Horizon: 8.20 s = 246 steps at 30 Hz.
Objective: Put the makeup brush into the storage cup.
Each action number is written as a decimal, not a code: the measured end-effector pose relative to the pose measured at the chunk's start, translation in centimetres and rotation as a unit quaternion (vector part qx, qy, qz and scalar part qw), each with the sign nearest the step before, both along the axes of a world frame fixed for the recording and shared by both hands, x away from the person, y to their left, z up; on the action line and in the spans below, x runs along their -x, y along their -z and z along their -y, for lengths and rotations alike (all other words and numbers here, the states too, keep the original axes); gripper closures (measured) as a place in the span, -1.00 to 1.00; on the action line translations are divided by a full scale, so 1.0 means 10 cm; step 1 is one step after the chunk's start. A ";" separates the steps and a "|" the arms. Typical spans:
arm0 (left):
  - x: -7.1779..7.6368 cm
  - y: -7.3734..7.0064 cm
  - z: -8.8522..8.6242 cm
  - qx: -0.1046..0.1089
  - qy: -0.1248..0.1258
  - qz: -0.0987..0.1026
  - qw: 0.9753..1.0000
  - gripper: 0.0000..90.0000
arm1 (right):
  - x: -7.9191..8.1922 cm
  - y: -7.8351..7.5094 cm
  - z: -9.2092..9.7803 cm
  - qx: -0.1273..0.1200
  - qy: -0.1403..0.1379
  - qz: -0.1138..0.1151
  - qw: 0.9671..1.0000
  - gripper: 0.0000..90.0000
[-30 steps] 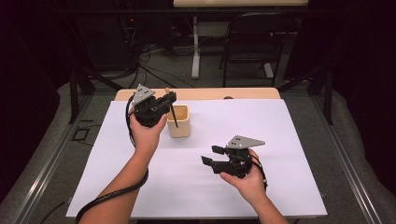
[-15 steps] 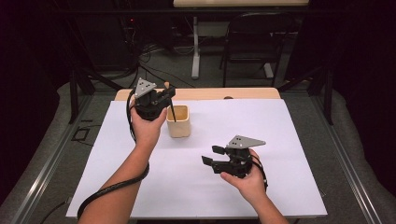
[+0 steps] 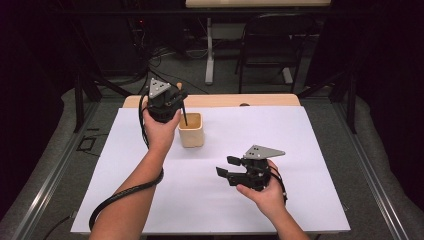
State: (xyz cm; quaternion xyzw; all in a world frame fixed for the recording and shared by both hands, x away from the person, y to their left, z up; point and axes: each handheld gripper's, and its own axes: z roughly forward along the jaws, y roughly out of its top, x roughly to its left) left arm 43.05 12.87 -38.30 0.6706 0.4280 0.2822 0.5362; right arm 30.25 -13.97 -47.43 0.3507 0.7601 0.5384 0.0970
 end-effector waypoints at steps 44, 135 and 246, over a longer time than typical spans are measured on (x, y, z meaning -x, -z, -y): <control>-0.22 0.08 0.00 -0.013 -0.038 -0.010 0.999 0.85 | 0.03 0.01 -0.02 -0.005 0.000 0.006 1.000 -0.07; -0.23 0.80 0.04 -0.040 -0.036 -0.076 0.996 0.85 | 0.04 0.05 -0.06 0.008 -0.007 -0.003 1.000 -0.07; -0.17 0.95 0.16 -0.053 -0.003 -0.082 0.995 -0.23 | 0.05 0.08 -0.06 0.012 -0.008 -0.001 1.000 -0.13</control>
